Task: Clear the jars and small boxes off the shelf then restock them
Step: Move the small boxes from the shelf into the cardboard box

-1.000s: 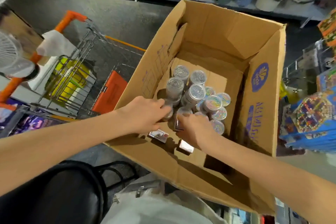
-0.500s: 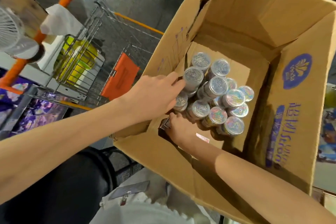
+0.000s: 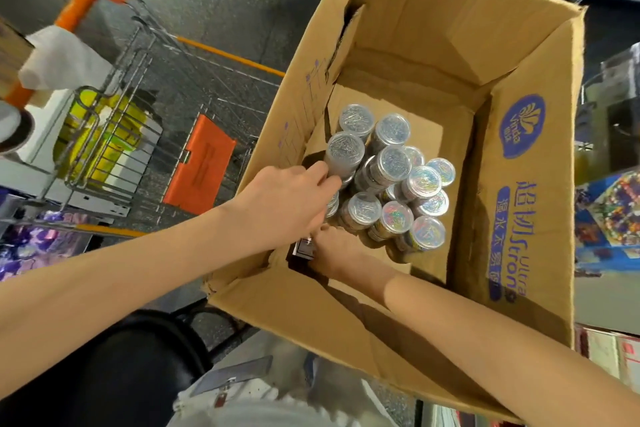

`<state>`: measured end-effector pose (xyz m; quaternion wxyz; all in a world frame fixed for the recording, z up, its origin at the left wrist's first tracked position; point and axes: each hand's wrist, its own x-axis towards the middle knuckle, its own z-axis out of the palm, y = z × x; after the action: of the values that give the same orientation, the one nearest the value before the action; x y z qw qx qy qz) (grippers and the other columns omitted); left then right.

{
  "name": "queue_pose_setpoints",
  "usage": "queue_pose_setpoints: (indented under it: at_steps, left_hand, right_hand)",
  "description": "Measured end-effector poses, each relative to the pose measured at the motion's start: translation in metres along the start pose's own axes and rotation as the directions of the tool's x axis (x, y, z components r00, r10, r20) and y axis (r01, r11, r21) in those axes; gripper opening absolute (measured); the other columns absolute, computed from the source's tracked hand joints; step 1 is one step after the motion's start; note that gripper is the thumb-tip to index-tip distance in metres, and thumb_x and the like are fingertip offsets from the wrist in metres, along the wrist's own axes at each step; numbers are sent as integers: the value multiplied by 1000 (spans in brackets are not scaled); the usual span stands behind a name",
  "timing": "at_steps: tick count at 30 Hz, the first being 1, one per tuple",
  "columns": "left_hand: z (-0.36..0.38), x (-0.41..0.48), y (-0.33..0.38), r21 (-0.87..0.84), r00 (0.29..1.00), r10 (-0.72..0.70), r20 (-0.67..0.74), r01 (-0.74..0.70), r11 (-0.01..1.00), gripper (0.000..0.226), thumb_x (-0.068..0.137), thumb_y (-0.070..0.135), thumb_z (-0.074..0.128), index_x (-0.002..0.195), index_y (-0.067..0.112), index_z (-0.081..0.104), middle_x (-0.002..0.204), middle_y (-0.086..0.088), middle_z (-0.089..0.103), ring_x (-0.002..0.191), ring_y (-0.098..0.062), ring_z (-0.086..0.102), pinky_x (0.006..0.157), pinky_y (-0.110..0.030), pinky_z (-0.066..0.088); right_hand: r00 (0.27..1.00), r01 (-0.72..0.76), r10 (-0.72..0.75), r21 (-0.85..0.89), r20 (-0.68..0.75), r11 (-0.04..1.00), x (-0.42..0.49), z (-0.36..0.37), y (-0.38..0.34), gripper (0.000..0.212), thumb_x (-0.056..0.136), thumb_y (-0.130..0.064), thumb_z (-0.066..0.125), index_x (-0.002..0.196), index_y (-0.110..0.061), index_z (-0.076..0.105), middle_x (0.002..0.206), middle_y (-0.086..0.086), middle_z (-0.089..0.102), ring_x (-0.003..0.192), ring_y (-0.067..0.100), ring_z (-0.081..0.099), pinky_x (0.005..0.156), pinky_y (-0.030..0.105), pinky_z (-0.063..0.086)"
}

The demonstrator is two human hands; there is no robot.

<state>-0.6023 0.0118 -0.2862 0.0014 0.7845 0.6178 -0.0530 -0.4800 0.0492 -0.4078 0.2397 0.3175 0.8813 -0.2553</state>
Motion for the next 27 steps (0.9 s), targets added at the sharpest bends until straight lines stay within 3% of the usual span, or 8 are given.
queue_pose_setpoints:
  at_steps: [4, 7, 10, 14, 17, 19, 22, 27]
  left_hand:
    - [-13, 11, -2, 33, 998, 65, -3, -65, 997, 31, 99, 33, 39, 125, 17, 41, 111, -1, 49, 88, -19, 62, 56, -29, 47]
    - [-30, 18, 0, 35, 995, 95, 19, -96, 995, 34, 100, 36, 35, 129, 18, 36, 113, 1, 50, 88, -20, 62, 62, -32, 51]
    - [-54, 22, 11, 58, 990, 134, -51, -131, 990, 34, 99, 37, 35, 129, 20, 33, 111, 2, 50, 84, -19, 60, 58, -31, 47]
    - [-85, 35, 22, 93, 971, 194, -139, -182, 979, 35, 100, 39, 36, 130, 22, 32, 113, 2, 50, 71, -16, 46, 49, -28, 37]
    - [-112, 48, 41, 45, 950, 253, -181, -248, 968, 34, 98, 40, 41, 128, 24, 37, 117, 1, 52, 85, -21, 58, 62, -36, 49]
    - [-130, 57, 64, 26, 932, 314, -183, -314, 949, 35, 97, 41, 41, 128, 24, 38, 119, 2, 52, 93, -24, 60, 70, -38, 50]
    - [-150, 65, 106, -4, 879, 422, -220, -434, 901, 34, 97, 40, 45, 127, 26, 41, 116, 4, 53, 89, -18, 58, 68, -35, 47]
    - [-170, 69, 203, -89, 738, 581, -342, -641, 762, 34, 96, 37, 49, 128, 26, 44, 123, 8, 50, 88, -11, 57, 72, -34, 46]
  right_hand:
    - [1000, -12, 14, 95, -20, 995, -24, -38, 10, 44, 92, -23, 57, 132, -10, 43, 115, 15, 60, 106, 33, 57, 79, 36, 45]
    - [993, -94, 103, 152, -51, 984, -56, -72, 15, 31, 95, -22, 52, 122, -8, 53, 115, 12, 61, 105, 30, 59, 83, 34, 46]
    - [955, -150, 210, 270, -209, 951, -106, -102, 21, 31, 93, -25, 55, 121, -12, 55, 110, 10, 61, 94, 27, 60, 83, 37, 51]
    - [820, -204, 257, 160, -512, 966, -166, -131, 23, 30, 93, -24, 54, 121, -12, 54, 108, 7, 60, 99, 26, 57, 79, 36, 48]
    - [696, -317, 297, 92, -654, 944, -216, -140, 18, 25, 95, -29, 50, 111, -11, 50, 97, 3, 50, 99, 30, 54, 70, 37, 40]
    - [614, -403, 343, 92, -711, 911, -249, -135, 18, 27, 95, -32, 49, 113, -12, 50, 102, 5, 53, 100, 31, 53, 71, 39, 44]
    - [478, -492, 419, 160, -772, 856, -299, -120, 26, 33, 94, -35, 49, 120, -16, 52, 110, 9, 55, 105, 34, 53, 79, 43, 48]
    - [331, -667, 611, 280, -719, 691, -394, -79, 41, 44, 95, -36, 49, 134, -17, 42, 125, 10, 48, 116, 33, 48, 88, 40, 43]
